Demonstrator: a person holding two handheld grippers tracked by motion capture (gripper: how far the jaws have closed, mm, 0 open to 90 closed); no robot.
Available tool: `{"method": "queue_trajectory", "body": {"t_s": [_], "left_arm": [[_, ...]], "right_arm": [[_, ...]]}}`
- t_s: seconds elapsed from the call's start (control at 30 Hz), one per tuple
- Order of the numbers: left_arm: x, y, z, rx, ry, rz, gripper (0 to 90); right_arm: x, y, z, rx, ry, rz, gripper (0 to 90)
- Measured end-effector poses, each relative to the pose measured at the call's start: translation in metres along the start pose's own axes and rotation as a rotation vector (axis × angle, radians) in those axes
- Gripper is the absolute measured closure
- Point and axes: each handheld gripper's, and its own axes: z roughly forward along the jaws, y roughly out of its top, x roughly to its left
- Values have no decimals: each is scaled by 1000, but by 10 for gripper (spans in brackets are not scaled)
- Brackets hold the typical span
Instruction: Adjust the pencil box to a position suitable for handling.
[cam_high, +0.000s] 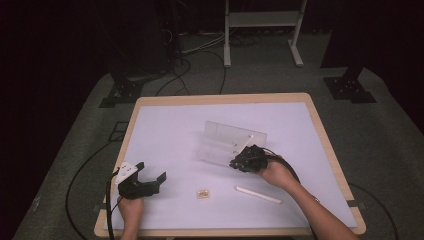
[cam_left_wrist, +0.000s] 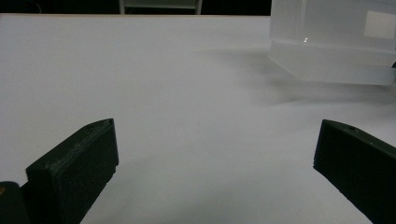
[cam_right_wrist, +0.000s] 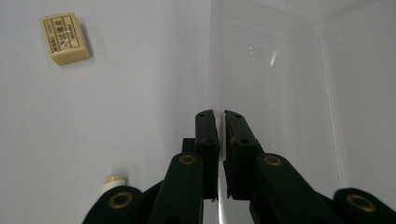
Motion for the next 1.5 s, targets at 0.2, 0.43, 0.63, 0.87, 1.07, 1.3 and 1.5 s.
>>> {"method": "queue_trajectory", "body": {"t_s": [0.2,0.43,0.63,0.87,1.07,1.3,1.5], "left_arm": [[0,0,0,0,0,-1,0],[0,0,0,-3,-2,-5,0],[0,0,0,0,-1,-2,0],[0,0,0,-1,-2,-3,0],[0,0,0,0,-2,-2,0],[0,0,0,1,-3,-4,0],[0,0,0,0,-3,-4,0]], "right_arm": [[2,-1,8,3,23,2,846],[6,-2,14,16,42,-1,843],[6,-5,19,20,59,11,845],[8,-6,23,46,77,26,848],[7,-8,26,54,88,31,847],[6,-9,26,55,103,47,830],[6,-9,24,50,111,57,806]]}}
